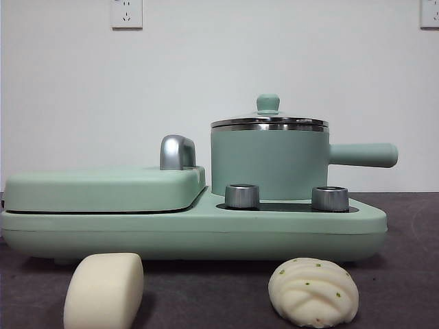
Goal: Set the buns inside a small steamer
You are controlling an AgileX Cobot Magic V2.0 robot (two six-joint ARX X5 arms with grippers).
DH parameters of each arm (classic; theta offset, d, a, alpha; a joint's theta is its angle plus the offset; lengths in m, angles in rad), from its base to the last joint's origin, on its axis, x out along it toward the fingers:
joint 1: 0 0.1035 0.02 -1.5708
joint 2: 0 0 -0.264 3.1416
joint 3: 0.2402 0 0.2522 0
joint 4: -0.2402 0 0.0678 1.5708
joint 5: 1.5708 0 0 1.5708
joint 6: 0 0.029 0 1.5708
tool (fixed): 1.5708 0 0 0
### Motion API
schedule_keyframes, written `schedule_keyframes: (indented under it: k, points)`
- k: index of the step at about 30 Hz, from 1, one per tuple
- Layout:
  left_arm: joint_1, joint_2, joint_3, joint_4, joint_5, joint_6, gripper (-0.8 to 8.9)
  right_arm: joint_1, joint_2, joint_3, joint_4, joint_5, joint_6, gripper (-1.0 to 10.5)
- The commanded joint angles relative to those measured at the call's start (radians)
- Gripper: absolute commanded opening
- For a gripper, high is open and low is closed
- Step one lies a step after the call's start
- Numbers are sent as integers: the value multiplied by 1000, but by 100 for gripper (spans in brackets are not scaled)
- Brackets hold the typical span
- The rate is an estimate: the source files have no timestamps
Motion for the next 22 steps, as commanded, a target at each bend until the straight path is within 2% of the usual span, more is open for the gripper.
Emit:
schedule_keyframes:
  k: [1, 4, 7, 11, 17, 20, 22]
  points:
    - [-9, 72, 58, -23, 52, 82, 16, 13, 46, 29, -29, -26, -117, 10]
    - [-30, 150, 105, -63, 109, 152, 16, 35, 83, 31, -49, -37, -173, 10]
    - [-63, 218, 138, -103, 155, 265, 16, 66, 114, 31, -74, -36, -225, 10]
    - [-114, 280, 154, -164, 159, 424, 16, 117, 150, 31, -113, -22, -322, 10]
    - [-166, 321, 154, -256, 157, 620, 16, 183, 174, 31, -159, -6, -468, 13]
    - [-183, 321, 154, -263, 157, 652, 51, 202, 174, 31, -168, -6, -490, 122]
    - [-189, 319, 154, -257, 157, 652, 131, 206, 173, 31, -168, -4, -490, 227]
